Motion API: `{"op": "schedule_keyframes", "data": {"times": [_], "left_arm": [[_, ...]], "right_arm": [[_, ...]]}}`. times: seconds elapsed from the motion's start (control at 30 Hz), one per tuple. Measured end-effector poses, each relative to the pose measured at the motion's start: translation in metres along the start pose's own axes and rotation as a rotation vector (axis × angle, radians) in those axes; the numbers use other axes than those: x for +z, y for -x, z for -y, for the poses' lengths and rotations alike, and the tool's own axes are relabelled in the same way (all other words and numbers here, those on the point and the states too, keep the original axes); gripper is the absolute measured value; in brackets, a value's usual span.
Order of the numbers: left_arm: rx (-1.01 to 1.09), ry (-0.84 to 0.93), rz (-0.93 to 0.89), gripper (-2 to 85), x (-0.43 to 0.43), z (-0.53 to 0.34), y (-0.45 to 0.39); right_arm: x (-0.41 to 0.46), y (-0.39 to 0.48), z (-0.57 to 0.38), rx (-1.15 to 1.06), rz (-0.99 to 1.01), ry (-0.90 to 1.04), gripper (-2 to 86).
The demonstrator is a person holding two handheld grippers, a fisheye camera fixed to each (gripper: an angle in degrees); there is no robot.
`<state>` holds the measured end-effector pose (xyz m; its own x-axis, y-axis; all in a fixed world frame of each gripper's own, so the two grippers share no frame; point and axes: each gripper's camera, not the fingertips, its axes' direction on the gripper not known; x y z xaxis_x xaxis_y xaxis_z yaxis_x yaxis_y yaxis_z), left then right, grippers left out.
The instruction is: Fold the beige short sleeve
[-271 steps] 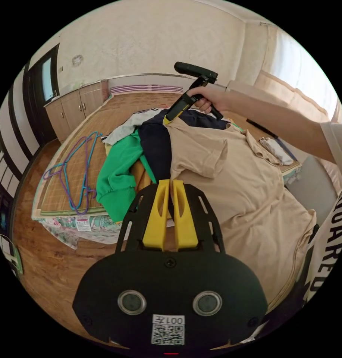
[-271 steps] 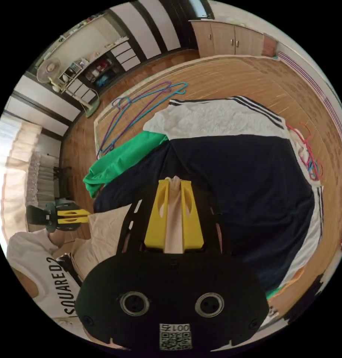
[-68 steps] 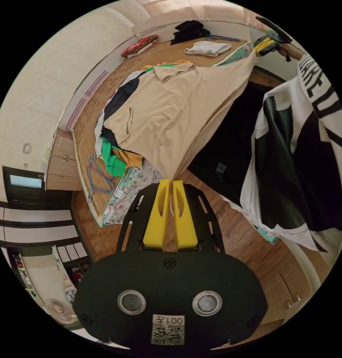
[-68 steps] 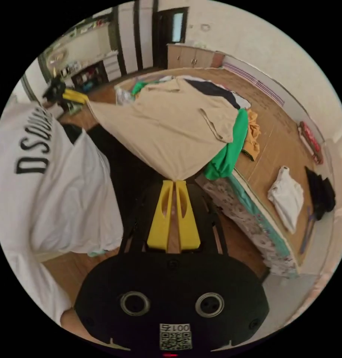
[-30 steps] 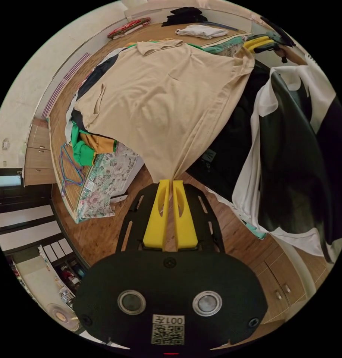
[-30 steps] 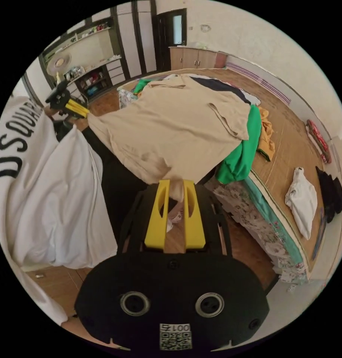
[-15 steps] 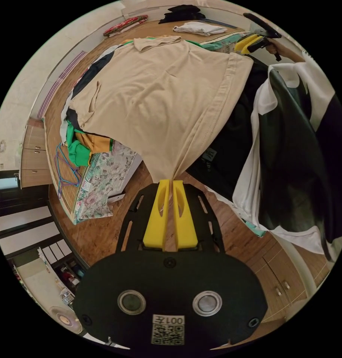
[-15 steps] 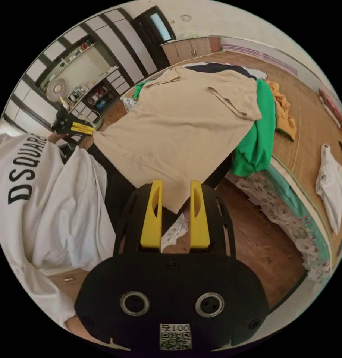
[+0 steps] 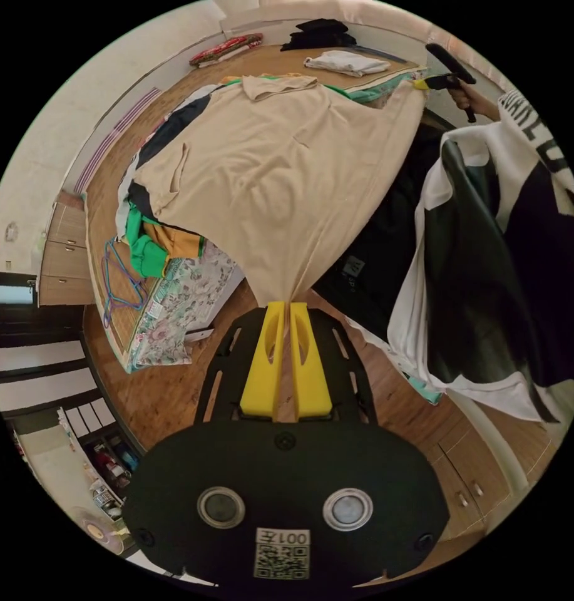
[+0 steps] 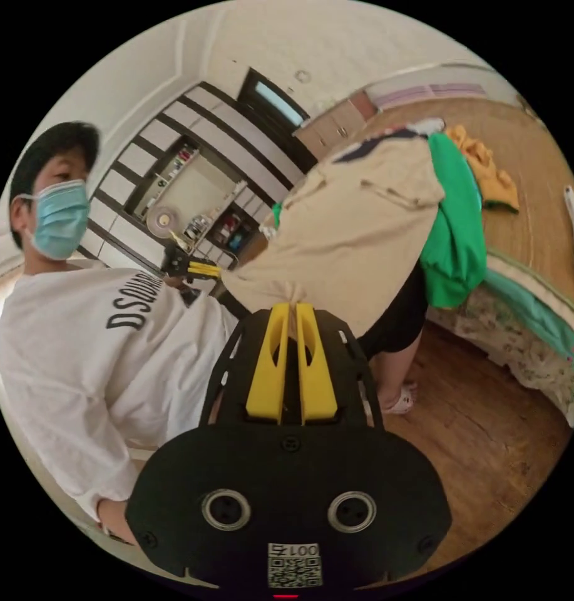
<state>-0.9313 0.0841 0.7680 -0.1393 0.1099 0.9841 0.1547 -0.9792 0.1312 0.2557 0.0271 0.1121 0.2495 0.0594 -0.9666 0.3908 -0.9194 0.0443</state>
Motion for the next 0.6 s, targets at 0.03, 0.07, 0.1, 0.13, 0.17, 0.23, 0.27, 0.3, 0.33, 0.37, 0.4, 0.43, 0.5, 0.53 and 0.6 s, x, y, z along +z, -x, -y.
{"op": "schedule_keyframes", "data": {"times": [0.03, 0.07, 0.1, 0.13, 0.17, 0.23, 0.27, 0.3, 0.33, 0.37, 0.4, 0.43, 0.5, 0.53, 0.6], "left_arm": [[-0.003, -0.021, 0.001, -0.9, -0.007, 0.000, 0.007], [-0.003, -0.049, 0.002, -0.9, -0.015, 0.001, 0.015], [-0.002, -0.064, 0.002, -0.9, -0.020, 0.001, 0.019], [0.003, -0.089, 0.000, -1.0, -0.030, 0.001, 0.027], [0.015, -0.118, -0.007, -1.0, -0.041, 0.001, 0.034], [0.042, -0.169, -0.028, -1.0, -0.058, 0.001, 0.044], [0.063, -0.196, -0.045, -1.0, -0.068, 0.000, 0.049], [0.074, -0.207, -0.054, -1.0, -0.073, -0.001, 0.051], [0.096, -0.226, -0.070, -1.0, -0.081, -0.001, 0.054], [0.120, -0.241, -0.084, -1.0, -0.089, -0.002, 0.057], [0.128, -0.250, -0.088, -1.0, -0.092, -0.002, 0.059], [0.145, -0.264, -0.090, -1.0, -0.099, -0.001, 0.062], [0.172, -0.275, -0.082, -1.0, -0.107, 0.003, 0.068], [0.189, -0.281, -0.076, -1.0, -0.111, 0.006, 0.074], [0.211, -0.309, -0.052, -1.0, -0.117, 0.015, 0.087]], "right_arm": [[-0.019, 0.013, -0.003, -0.047, 0.007, -0.076, 1.6], [-0.036, 0.026, -0.005, -0.106, 0.019, -0.135, 1.4], [-0.044, 0.033, -0.006, -0.136, 0.021, -0.156, 1.2], [-0.057, 0.047, -0.007, -0.196, 0.021, -0.173, 1.1], [-0.068, 0.060, -0.007, -0.250, 0.008, -0.165, 0.9], [-0.082, 0.077, -0.009, -0.310, -0.040, -0.152, 0.8], [-0.090, 0.085, -0.011, -0.327, -0.077, -0.152, 0.7], [-0.094, 0.088, -0.013, -0.328, -0.095, -0.153, 0.6], [-0.101, 0.093, -0.015, -0.331, -0.118, -0.155, 0.6], [-0.107, 0.097, -0.018, -0.331, -0.130, -0.158, 0.5], [-0.109, 0.099, -0.019, -0.328, -0.136, -0.161, 0.5], [-0.112, 0.101, -0.020, -0.328, -0.137, -0.170, 0.5], [-0.116, 0.103, -0.019, -0.332, -0.131, -0.196, 0.5], [-0.119, 0.102, -0.016, -0.329, -0.124, -0.218, 0.5], [-0.122, 0.097, -0.006, -0.318, -0.117, -0.253, 0.5]]}}
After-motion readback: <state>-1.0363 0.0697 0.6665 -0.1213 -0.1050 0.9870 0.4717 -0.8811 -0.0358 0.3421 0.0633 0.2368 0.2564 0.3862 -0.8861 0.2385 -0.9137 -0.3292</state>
